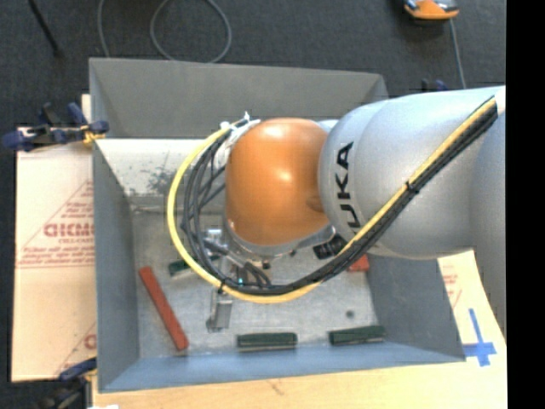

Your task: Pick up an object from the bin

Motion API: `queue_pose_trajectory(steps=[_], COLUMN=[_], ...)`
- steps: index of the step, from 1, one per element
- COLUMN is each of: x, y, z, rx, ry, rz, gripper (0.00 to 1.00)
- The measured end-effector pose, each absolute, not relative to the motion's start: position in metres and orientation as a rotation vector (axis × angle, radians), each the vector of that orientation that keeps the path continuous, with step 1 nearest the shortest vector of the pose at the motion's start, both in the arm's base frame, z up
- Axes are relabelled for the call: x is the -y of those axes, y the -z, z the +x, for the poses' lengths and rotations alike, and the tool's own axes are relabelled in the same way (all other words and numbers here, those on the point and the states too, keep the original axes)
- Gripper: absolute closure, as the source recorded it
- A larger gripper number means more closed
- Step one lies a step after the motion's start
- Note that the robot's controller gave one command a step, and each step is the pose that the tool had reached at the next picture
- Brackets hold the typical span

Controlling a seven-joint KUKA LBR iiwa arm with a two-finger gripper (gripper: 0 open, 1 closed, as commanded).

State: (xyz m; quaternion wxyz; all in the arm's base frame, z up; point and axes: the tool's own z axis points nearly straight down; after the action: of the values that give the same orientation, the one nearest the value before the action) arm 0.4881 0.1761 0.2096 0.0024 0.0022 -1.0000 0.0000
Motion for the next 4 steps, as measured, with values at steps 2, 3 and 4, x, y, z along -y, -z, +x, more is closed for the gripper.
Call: queue_pose_trajectory(steps=[2, 3, 4], x=[-0.022, -0.097, -0.147], y=[-0.115, -0.076, -0.07], z=[0.611, 0.636, 0.584], rx=[3.137, 3.107, 3.044], ry=[-0.006, 0.003, 0.004], rz=[0.305, 0.499, 0.781], gripper=[0.0, 0.0, 0.0])
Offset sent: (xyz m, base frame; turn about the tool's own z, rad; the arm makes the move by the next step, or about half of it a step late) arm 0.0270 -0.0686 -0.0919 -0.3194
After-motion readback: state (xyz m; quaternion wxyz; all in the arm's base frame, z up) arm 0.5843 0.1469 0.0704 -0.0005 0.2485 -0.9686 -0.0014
